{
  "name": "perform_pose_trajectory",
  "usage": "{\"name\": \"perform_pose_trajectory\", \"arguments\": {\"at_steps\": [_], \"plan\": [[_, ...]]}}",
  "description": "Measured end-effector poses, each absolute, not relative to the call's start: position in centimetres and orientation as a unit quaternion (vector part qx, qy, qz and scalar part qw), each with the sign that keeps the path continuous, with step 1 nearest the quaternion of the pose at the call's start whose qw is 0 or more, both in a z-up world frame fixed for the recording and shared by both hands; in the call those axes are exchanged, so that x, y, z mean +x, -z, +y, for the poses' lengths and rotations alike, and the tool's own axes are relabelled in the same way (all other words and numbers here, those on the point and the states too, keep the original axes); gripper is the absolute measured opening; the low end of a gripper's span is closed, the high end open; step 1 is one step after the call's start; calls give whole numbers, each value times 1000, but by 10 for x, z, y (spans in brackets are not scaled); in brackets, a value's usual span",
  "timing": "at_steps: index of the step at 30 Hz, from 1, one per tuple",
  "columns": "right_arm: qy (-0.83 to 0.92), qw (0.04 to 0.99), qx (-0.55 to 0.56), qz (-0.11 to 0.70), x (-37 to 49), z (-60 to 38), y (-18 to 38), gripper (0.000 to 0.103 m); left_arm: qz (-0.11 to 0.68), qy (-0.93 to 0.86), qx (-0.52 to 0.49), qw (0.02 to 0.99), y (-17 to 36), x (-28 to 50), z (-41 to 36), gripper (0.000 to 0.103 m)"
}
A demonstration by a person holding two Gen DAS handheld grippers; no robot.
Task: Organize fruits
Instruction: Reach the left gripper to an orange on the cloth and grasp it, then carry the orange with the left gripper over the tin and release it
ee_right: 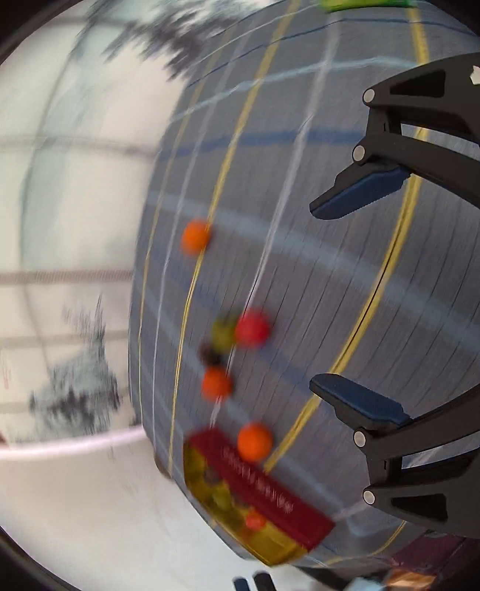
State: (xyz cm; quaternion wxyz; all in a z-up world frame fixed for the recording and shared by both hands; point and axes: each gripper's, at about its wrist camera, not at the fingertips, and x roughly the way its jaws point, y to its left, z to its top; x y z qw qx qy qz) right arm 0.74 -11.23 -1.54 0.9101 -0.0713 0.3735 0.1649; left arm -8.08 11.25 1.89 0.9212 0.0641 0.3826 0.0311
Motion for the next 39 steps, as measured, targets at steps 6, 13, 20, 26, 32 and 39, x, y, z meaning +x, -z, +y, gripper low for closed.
{"name": "perform_pose_trajectory", "arguments": {"at_steps": [6,13,20,26,32,39], "plan": [[-117,917,-59,377,13,-161,22,85,397,52,76,913,-21,-35,69,79],[-139,914,-16,380,14,-183,36,90,442,141,139,875,2,27,38,77],[-169,915,6,365,10,-187,32,92,473,205,207,831,28,73,28,76],[-184,914,16,362,10,-188,31,94,488,223,246,807,46,94,30,76],[-190,912,14,364,10,-186,33,94,513,243,246,786,68,99,33,44],[-188,910,14,369,11,-185,35,94,504,196,196,818,56,83,28,40]]}}
